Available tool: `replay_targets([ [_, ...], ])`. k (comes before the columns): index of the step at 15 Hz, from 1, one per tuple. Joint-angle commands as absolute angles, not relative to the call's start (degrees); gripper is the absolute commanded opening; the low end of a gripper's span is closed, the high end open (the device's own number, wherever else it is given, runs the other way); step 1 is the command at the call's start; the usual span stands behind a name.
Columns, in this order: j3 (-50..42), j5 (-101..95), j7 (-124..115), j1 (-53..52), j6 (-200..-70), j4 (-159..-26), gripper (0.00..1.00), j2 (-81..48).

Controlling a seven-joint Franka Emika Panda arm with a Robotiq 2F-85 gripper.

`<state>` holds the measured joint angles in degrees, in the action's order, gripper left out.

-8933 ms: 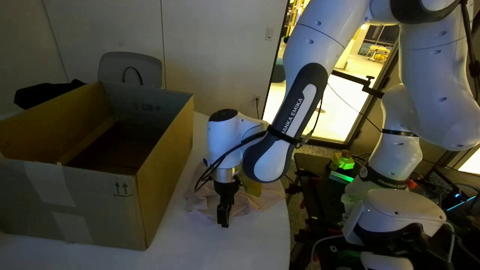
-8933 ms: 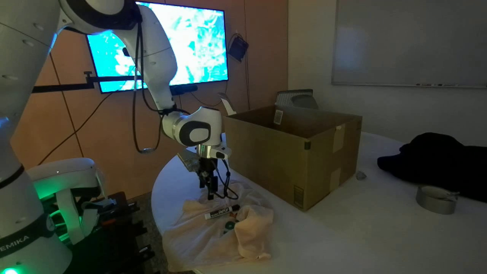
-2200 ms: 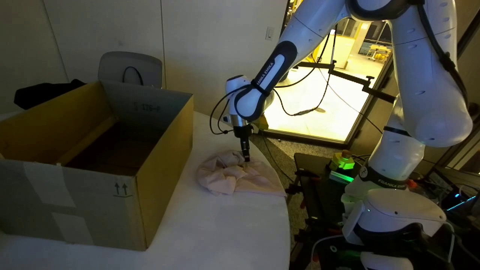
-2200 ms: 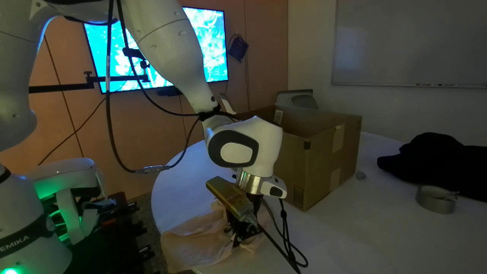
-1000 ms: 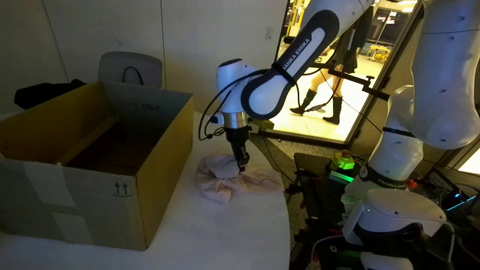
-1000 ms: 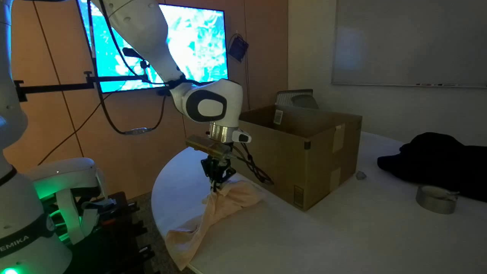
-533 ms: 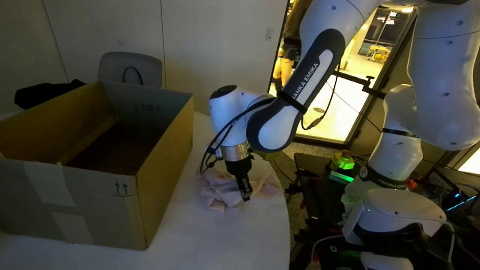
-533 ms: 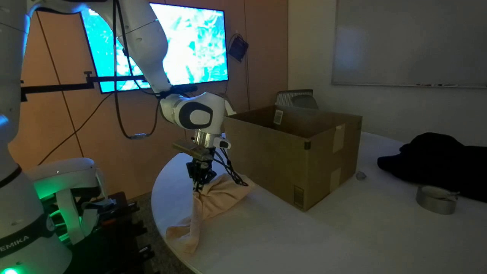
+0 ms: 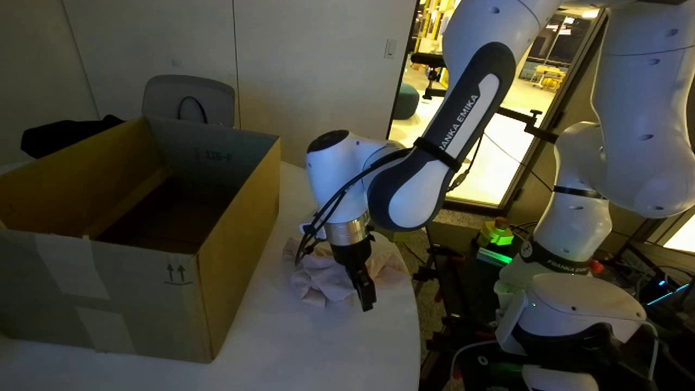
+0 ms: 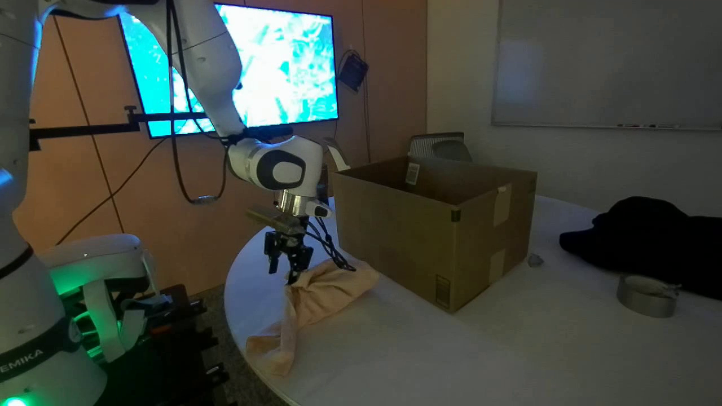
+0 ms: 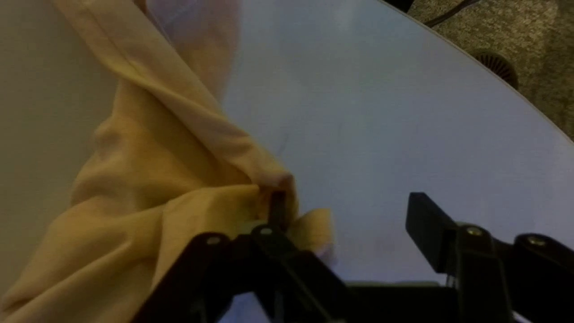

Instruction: Put the marker in the cloth and wrap it

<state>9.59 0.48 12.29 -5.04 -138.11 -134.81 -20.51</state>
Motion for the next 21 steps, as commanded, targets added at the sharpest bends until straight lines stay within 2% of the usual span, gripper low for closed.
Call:
replay_targets([
  [1,12.0,3.8,13.2,-5.0,-138.2,-140.5,0.99,-12.7],
  [10,13.0,13.3,11.6,-7.0,-141.3,-148.0,1.00,-2.0],
  [21,5.8,5.4,8.3,-4.8,-158.5,-146.3,1.00,-12.3],
])
